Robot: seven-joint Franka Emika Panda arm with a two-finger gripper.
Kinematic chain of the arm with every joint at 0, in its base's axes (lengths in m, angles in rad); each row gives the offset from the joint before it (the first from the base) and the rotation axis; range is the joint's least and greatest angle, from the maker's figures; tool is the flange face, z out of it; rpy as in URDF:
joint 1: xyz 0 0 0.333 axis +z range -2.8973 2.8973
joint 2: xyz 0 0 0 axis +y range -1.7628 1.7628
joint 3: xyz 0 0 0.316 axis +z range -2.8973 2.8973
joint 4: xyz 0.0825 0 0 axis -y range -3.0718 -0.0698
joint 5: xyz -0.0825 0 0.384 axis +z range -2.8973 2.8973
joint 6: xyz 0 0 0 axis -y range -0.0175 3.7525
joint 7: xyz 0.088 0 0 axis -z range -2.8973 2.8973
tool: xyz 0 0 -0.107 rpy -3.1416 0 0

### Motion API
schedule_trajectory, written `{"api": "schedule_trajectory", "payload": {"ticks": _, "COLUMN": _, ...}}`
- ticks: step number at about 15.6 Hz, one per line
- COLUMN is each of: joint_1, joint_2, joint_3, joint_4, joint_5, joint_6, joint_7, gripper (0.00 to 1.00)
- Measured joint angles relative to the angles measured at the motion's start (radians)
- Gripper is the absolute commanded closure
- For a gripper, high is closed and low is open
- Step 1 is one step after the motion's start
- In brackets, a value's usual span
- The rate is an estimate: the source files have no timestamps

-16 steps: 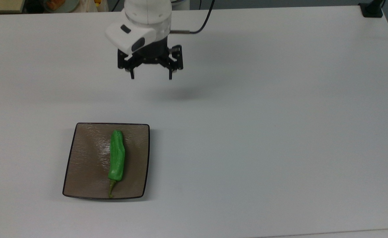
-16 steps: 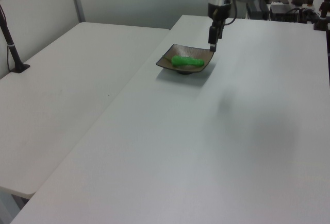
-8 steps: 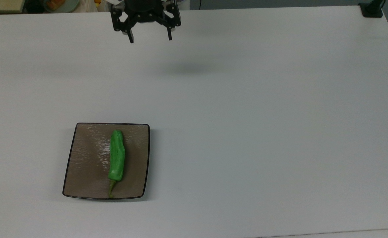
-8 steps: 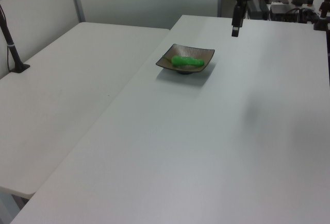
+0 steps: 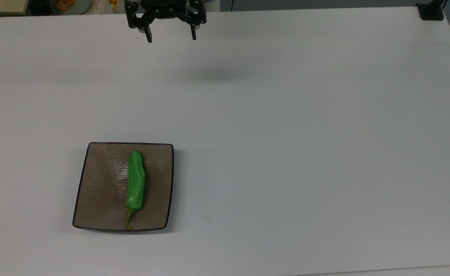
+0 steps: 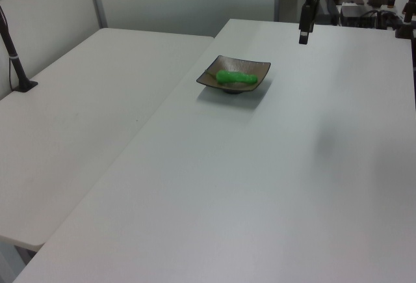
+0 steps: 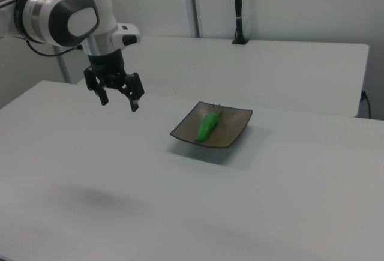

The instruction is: Chili peppers are placed on a ceramic plate

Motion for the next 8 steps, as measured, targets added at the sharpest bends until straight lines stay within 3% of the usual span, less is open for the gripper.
{"api": "schedule_trajectory", "payload": {"ticks": 8, "joint_1": 0.0, "joint_2": 0.0, "joint_3": 0.003, "joint_4": -0.013, "joint_5": -0.056, "joint_6": -0.001, "joint_7": 0.016, "gripper": 0.0}}
